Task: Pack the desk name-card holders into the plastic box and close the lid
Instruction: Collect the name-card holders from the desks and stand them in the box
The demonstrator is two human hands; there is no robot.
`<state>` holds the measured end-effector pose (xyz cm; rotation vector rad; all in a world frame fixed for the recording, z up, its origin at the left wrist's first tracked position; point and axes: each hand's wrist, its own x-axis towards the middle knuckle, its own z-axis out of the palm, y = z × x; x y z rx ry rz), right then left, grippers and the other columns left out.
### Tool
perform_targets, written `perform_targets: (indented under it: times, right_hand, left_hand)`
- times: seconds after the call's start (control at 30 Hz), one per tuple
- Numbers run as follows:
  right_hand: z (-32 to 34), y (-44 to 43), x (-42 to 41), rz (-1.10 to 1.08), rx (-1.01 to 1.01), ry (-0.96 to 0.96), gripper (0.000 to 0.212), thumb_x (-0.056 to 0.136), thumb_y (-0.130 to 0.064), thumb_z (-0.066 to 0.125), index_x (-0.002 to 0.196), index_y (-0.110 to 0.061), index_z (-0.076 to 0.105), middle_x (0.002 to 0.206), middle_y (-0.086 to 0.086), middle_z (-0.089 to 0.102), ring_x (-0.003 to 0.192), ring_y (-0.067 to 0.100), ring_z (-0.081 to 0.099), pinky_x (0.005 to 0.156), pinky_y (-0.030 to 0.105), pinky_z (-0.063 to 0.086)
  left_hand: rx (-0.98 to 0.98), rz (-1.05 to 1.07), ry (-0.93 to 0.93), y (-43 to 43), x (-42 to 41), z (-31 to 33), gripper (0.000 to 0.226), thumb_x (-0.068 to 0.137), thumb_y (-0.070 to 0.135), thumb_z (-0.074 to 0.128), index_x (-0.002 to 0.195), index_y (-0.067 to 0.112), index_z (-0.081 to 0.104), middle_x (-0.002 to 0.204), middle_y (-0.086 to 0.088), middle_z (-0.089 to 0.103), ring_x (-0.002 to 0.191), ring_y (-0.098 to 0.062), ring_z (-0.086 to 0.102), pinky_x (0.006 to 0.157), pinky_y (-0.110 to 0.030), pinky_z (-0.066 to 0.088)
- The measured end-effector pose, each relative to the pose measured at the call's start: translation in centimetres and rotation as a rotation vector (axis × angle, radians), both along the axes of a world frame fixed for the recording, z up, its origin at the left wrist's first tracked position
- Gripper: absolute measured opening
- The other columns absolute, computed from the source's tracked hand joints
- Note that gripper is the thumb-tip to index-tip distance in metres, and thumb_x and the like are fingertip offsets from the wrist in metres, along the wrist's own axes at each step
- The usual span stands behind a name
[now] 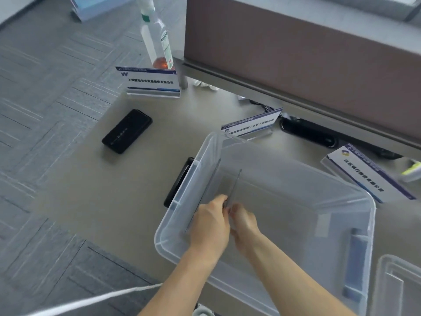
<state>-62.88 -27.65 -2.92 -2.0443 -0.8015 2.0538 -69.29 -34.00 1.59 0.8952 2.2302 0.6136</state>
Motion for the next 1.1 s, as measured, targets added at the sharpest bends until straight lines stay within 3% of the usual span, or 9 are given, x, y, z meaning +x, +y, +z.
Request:
perform_targets:
  times: [0.13, 0.23, 0.37, 0.73, 0.83, 0.9, 0.97, 1.03, 1.1]
  right_hand:
    - [0.2, -0.1, -0.5, -0.008, -0.025, 0.004, 0.02, 0.097, -0.016, 0.044, 0.096, -0.01, 0.064, 0.089, 0.01, 0.064, 0.08, 0.024, 0.058, 0.069, 0.031, 0.043]
    - [0.6, -0.2, -0.8, -0.031, -0.036, 0.009, 0.028, 0.096, -0.018, 0.047, 0.113, -0.008, 0.066, 0.105, 0.01, 0.069, 0.088, 0.023, 0.063, 0.062, 0.027, 0.045]
    - [0.8, -0.2, -1.0, -0.021, -0.028, 0.002, 0.015, 0.095, -0.013, 0.045, 0.093, -0.011, 0.06, 0.09, 0.004, 0.061, 0.074, 0.017, 0.059, 0.055, 0.025, 0.043]
    - [0.2, -0.7, -0.9, -0.003, -0.004, 0.057, 0.02, 0.097, -0.017, 0.044, 0.081, -0.02, 0.055, 0.086, 0.0, 0.057, 0.074, 0.015, 0.056, 0.058, 0.028, 0.043]
    - [0.9, -0.9, -0.7, 0.024, 0.017, 0.079, 0.014, 0.098, -0.018, 0.043, 0.101, -0.019, 0.057, 0.1, 0.001, 0.059, 0.079, 0.014, 0.056, 0.07, 0.032, 0.048]
    - [1.8, -0.8, -0.3, 0.017, 0.097, 0.09, 0.023, 0.101, -0.019, 0.042, 0.12, -0.024, 0.055, 0.113, 0.001, 0.059, 0.087, 0.011, 0.058, 0.09, 0.039, 0.051]
    - [3.4, -0.5, 0.1, 0.003, 0.217, 0.111, 0.043, 0.1, -0.023, 0.046, 0.143, -0.03, 0.045, 0.137, 0.0, 0.055, 0.116, 0.014, 0.059, 0.11, 0.047, 0.044]
    - [6.4, 0.0, 1.1, 0.012, 0.336, 0.145, 0.058, 0.093, -0.032, 0.054, 0.15, -0.028, 0.04, 0.147, 0.0, 0.05, 0.132, 0.017, 0.052, 0.113, 0.048, 0.042]
    - [9.8, 0.8, 2.9, -0.015, 0.442, 0.196, 0.059, 0.085, -0.04, 0.057, 0.142, -0.034, 0.046, 0.142, -0.002, 0.053, 0.132, 0.016, 0.053, 0.111, 0.047, 0.044]
  left_hand:
    - [-0.027, -0.02, -0.001, 0.1, -0.6, 0.0, 0.04, 0.106, 0.023, 0.047, 0.145, 0.02, 0.056, 0.119, -0.012, 0.076, 0.113, -0.032, 0.071, 0.092, -0.044, 0.058]
    - [-0.029, -0.009, -0.006, 0.1, -0.9, 0.1, 0.041, 0.107, 0.024, 0.046, 0.146, 0.017, 0.056, 0.122, -0.013, 0.075, 0.116, -0.033, 0.07, 0.095, -0.044, 0.057]
    - [-0.034, -0.005, 0.009, -0.2, -1.0, 0.1, 0.041, 0.106, 0.017, 0.045, 0.146, 0.017, 0.055, 0.12, -0.012, 0.075, 0.113, -0.032, 0.071, 0.091, -0.042, 0.058]
    - [-0.005, -0.005, 0.031, -0.4, -0.8, -0.1, 0.042, 0.107, 0.018, 0.046, 0.149, 0.016, 0.054, 0.123, -0.012, 0.075, 0.116, -0.029, 0.071, 0.094, -0.039, 0.059]
    - [-0.008, -0.006, 0.005, -0.5, -0.9, 0.1, 0.042, 0.108, 0.022, 0.046, 0.149, 0.016, 0.053, 0.124, -0.013, 0.075, 0.116, -0.03, 0.071, 0.094, -0.04, 0.058]
    - [0.003, -0.009, 0.022, -0.5, -0.9, 0.9, 0.046, 0.107, 0.028, 0.048, 0.152, 0.017, 0.049, 0.129, -0.014, 0.072, 0.119, -0.032, 0.069, 0.097, -0.043, 0.056]
    - [0.079, -0.014, 0.049, -0.2, -0.8, 2.4, 0.05, 0.105, 0.032, 0.05, 0.153, 0.018, 0.046, 0.138, -0.011, 0.066, 0.126, -0.031, 0.064, 0.102, -0.044, 0.053]
    - [0.206, -0.011, 0.041, 0.6, -0.3, 4.9, 0.05, 0.104, 0.033, 0.052, 0.152, 0.02, 0.047, 0.142, -0.005, 0.064, 0.127, -0.024, 0.063, 0.104, -0.04, 0.053]
    - [0.33, -0.011, 0.013, 1.9, 0.8, 8.1, 0.046, 0.102, 0.033, 0.056, 0.147, 0.022, 0.051, 0.137, -0.002, 0.067, 0.12, -0.017, 0.067, 0.1, -0.04, 0.056]
